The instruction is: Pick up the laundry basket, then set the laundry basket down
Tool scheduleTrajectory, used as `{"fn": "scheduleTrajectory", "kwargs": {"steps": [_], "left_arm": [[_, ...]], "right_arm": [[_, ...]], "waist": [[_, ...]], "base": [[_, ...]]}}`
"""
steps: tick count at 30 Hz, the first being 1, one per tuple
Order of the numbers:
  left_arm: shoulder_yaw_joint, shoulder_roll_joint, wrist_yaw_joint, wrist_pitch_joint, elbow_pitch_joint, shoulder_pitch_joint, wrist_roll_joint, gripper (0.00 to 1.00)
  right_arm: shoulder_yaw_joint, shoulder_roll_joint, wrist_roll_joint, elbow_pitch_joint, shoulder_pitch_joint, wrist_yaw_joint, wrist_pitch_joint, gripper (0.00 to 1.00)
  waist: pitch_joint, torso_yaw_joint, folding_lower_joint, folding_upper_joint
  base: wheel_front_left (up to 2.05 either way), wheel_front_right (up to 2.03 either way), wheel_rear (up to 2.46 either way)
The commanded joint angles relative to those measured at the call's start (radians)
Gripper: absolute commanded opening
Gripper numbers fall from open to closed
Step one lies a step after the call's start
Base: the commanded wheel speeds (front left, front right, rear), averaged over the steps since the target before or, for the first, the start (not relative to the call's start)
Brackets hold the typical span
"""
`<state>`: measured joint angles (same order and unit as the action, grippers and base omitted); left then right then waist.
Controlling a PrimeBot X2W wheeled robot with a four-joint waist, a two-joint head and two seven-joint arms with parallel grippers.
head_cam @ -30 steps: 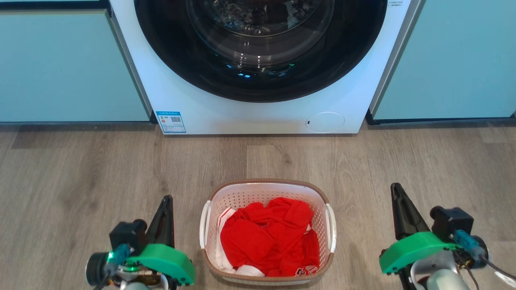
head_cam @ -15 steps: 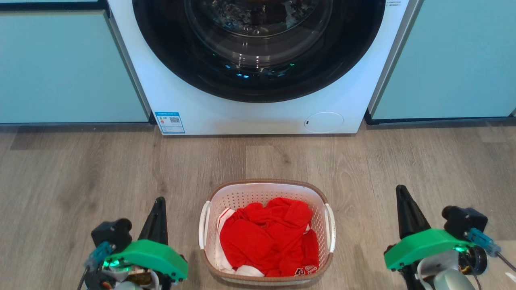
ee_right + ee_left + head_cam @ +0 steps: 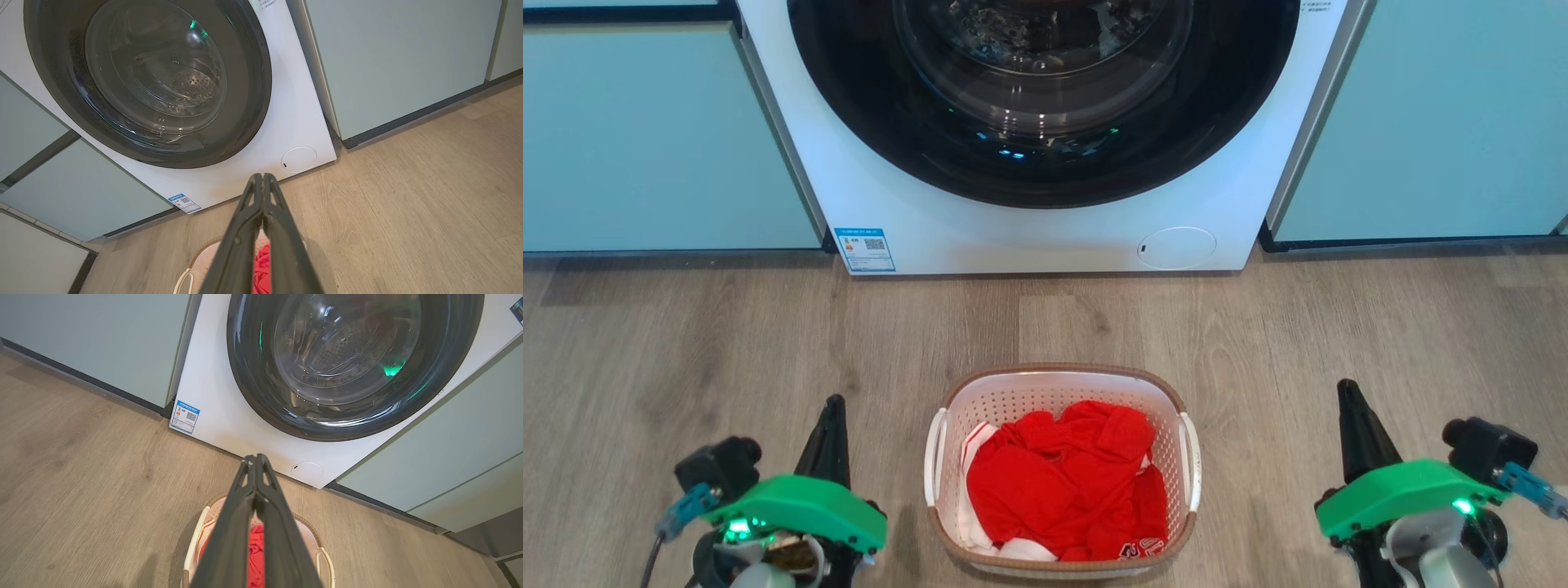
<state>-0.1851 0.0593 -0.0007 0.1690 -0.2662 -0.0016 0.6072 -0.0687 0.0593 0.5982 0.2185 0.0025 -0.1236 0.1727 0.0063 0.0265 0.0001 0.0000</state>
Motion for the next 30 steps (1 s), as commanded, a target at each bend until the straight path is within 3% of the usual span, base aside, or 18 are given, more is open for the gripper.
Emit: {"fn": "scheduleTrajectory", "kwargs": {"steps": [1, 30], "left_arm": [[0.022, 0.011, -0.008, -0.006, 0.032, -0.051, 0.035, 0.00], [0.100, 0.014, -0.048, -0.086, 0.030, -0.068, 0.367, 0.00]], "right_arm": [[0.003, 0.014, 0.038, -0.024, -0.056, -0.002, -0.007, 0.00], [0.046, 0.019, 0.374, -0.009, -0.072, -0.004, -0.086, 0.00]], "waist": [[0.000, -0.001, 0.0000, 0.0000], [-0.001, -0.009, -0.0001, 0.0000]], "base": [[0.00, 0.00, 0.00], [0.00, 0.00, 0.00]]}}
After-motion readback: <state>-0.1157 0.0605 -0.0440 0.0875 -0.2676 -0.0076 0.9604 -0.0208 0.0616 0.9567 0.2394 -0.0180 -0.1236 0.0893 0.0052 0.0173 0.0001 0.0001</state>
